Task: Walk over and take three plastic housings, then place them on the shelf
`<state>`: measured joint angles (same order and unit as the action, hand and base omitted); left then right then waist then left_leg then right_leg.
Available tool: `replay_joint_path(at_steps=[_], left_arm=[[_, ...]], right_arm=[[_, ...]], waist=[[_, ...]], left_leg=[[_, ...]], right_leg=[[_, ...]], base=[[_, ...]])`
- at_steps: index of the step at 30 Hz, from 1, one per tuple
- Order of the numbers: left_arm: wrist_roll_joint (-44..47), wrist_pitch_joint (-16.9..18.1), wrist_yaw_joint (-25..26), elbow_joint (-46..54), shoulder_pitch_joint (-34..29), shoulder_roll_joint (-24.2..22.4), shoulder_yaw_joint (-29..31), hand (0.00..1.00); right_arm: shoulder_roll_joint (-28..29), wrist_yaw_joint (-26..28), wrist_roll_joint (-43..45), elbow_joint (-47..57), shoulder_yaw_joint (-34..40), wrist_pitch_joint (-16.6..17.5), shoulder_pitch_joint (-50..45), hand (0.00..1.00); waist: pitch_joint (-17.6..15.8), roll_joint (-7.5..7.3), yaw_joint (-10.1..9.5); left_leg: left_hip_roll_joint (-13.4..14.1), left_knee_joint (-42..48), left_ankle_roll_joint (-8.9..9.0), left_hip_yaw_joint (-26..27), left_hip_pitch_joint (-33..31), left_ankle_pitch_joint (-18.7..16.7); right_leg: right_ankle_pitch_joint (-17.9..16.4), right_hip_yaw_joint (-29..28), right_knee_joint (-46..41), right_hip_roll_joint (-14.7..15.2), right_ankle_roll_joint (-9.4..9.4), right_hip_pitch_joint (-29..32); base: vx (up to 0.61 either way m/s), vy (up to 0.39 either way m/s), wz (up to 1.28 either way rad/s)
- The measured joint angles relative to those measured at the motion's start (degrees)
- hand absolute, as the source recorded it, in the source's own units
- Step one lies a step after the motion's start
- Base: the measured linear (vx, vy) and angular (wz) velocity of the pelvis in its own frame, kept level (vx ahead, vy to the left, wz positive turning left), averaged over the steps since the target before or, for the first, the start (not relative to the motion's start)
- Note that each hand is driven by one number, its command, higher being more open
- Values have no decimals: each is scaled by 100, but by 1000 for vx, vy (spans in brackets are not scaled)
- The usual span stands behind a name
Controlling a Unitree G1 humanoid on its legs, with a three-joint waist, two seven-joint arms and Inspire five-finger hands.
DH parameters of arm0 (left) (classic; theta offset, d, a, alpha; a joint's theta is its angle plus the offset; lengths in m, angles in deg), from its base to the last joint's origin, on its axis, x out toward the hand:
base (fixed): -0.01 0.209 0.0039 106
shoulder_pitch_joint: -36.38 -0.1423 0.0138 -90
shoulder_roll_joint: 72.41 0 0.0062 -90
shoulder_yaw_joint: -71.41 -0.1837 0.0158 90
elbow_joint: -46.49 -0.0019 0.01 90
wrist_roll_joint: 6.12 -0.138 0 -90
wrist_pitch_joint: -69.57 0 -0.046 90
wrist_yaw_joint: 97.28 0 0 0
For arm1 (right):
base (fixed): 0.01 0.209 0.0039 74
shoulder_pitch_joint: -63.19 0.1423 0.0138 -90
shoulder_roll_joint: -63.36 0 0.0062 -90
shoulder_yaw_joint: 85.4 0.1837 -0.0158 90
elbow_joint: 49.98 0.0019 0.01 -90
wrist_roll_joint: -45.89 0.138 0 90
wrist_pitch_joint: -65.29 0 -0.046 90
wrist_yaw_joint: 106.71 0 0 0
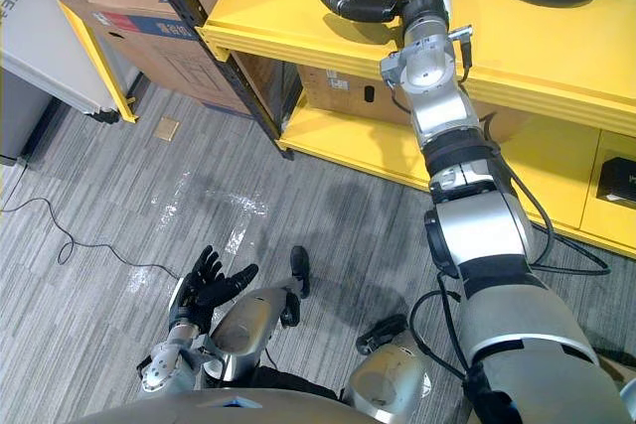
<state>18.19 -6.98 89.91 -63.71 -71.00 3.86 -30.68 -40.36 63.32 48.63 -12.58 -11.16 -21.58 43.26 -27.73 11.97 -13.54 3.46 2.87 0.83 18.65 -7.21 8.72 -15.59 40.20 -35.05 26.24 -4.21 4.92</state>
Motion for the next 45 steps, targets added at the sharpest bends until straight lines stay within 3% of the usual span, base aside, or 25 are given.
replay_joint_path(at_steps=[10, 27, 30, 33, 38, 42, 45], left_arm=[[6, -7, -12, -1, 4, 1, -40, 100], [5, -121, -12, -1, 12, 61, -67, 100], [4, -118, -1, -2, 12, 61, -71, 100], [7, -115, 45, -1, 11, 61, -78, 100], [6, -110, 104, 5, 13, 62, -135, 100], [5, -109, 114, 4, 13, 63, -141, 100], [5, -85, 133, -3, 14, 63, -141, 100]], right_arm=[[-177, 568, 75, -85, -352, 113, 78, 100], [-127, 640, 46, -85, -519, 165, 77, 100], [-108, 266, -111, -85, -520, 352, 76, 100], [-84, -449, -986, -84, -497, 848, 77, 100], [-82, -1582, -2569, 433, -484, 1354, 82, 100], [37, -1945, -2950, 650, -524, 1426, 98, 100], [78, -1986, -3202, 648, -694, 1261, 98, 100]], waist=[[0, 0, -46], [1, 0, -100], [2, -1, -100], [2, -2, -94], [1, -9, -77], [0, -16, -89], [-8, -27, -123]], left_leg=[[34, 4, 19, -47, 24, 24], [130, -8, 59, -50, 64, 52], [132, -10, 60, -49, 75, 53], [148, -30, 60, -39, 150, 53], [201, -96, 95, -9, 189, 86], [218, -119, 105, -16, 188, 100], [216, -125, 105, -18, 176, 100]], right_leg=[[-6, 26, 11, -45, 12, -58], [-4, 28, 85, -168, 25, -117], [-4, 29, 89, -170, 25, -126], [1, 25, 127, -202, 21, -195], [1, 27, 173, -274, 26, -202], [-1, 47, 189, -302, 29, -200], [-1, 65, 193, -301, 28, -199]], base=[[-8, -29, 1], [-2, -22, -1], [0, 0, 0], [0, -19, -3], [-8, -29, -5], [4, -36, 1], [0, 0, 0]])
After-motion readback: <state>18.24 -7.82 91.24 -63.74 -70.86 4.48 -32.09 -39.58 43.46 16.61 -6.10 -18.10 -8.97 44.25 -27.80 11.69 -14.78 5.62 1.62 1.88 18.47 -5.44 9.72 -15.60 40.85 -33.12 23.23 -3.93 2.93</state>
